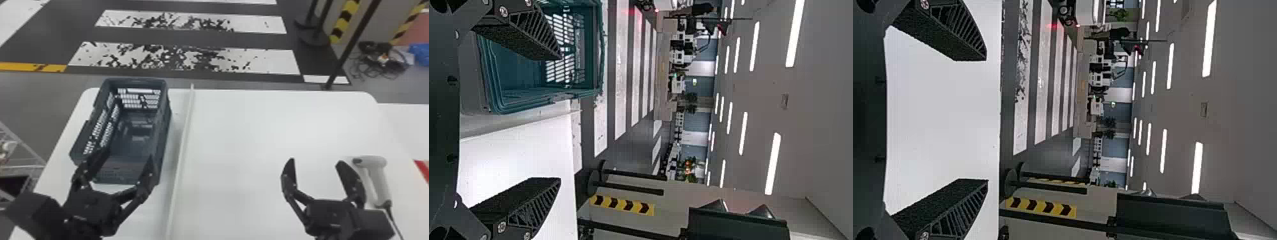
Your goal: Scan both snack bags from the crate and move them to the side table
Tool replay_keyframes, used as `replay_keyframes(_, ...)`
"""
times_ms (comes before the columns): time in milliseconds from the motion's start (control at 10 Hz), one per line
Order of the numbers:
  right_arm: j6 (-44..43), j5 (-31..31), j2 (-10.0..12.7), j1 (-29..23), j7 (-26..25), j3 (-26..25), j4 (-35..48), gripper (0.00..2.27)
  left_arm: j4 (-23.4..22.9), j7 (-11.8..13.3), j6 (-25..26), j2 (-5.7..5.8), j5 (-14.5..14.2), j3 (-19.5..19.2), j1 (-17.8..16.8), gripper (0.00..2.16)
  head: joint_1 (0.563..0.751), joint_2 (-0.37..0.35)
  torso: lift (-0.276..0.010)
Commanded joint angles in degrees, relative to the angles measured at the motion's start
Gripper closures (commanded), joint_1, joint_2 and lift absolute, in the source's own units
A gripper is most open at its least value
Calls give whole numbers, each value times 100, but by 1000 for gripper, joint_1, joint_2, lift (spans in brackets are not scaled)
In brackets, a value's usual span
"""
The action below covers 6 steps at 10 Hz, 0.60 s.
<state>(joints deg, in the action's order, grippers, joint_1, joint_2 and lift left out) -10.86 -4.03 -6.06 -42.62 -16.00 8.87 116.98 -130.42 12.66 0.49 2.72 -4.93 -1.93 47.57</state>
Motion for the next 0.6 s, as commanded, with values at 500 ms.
replay_keyframes(500,-7,-11,9,-18,0,27,18,60,-10,0,-53,18,-17,-26,59,137,695,-14,-75)
